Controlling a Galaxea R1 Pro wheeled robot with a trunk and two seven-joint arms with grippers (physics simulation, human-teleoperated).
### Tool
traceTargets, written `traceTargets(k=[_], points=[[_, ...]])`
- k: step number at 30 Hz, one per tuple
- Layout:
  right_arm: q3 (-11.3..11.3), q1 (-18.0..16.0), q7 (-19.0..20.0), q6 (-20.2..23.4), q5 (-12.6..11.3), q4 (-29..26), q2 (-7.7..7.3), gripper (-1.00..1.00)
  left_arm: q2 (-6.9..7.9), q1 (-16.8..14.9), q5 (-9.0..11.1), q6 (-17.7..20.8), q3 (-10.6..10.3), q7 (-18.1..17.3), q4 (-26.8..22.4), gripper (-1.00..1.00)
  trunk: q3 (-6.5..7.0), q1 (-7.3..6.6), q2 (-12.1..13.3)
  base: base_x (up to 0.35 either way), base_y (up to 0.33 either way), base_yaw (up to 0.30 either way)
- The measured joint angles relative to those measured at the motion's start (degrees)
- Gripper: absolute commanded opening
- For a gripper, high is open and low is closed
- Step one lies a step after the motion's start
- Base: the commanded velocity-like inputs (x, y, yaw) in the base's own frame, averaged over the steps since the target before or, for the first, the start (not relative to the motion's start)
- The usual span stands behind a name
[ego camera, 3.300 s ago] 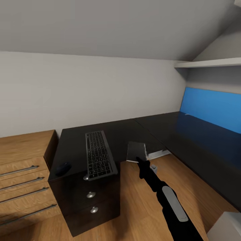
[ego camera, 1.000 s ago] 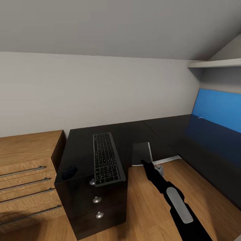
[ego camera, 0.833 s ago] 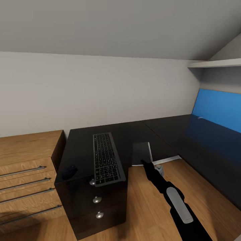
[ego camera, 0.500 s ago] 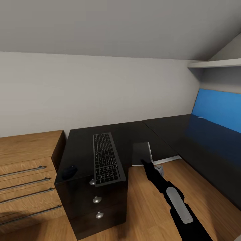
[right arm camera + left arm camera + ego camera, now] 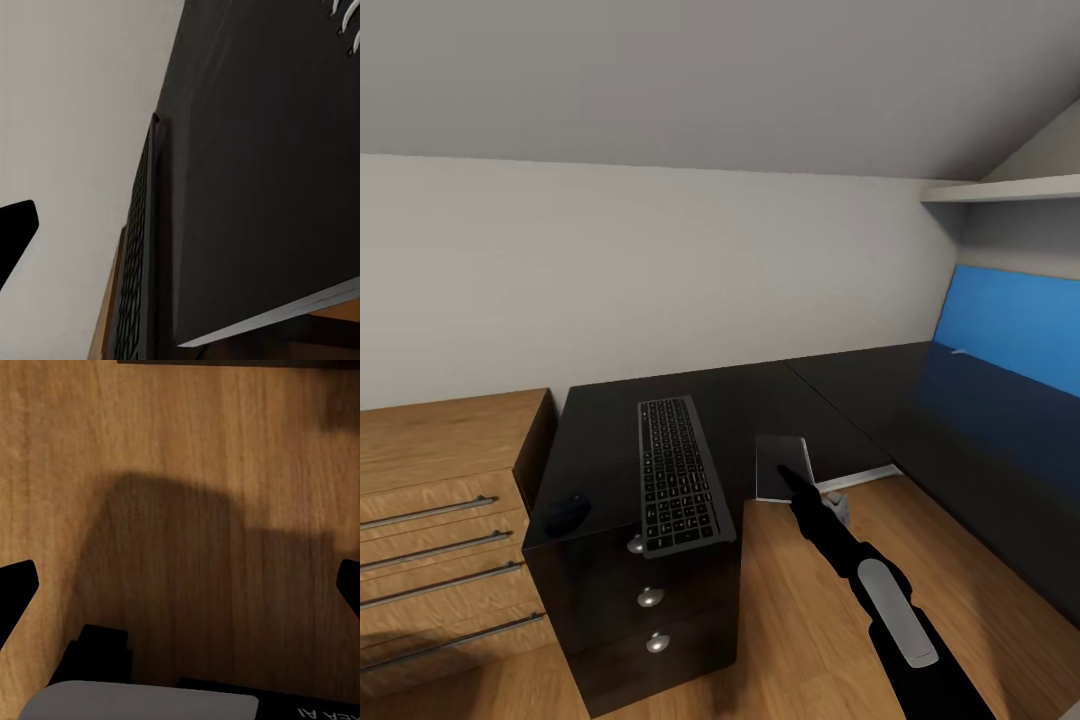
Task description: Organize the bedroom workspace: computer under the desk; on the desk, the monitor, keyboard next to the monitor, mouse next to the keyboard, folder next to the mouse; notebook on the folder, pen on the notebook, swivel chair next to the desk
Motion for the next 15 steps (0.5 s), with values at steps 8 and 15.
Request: traceTargets(k=[8, 15], points=[[0.0, 0.0, 0.1, 0.0, 0.0, 0.0, -0.05, 1.0, 0.0, 0.0, 0.0, 0.0, 0.0, 0.0, 0.0, 1.0, 0.0, 0.0, 0.0, 0.0, 0.0, 0.0], [0.0, 0.0, 0.1, 0.0, 0.0, 0.0, -0.09, 1.0, -0.03, 0.0, 0.0, 0.0, 0.0, 0.0, 0.0, 1.0, 0.0, 0.02, 0.0, -0.082, 0.0, 0.0]])
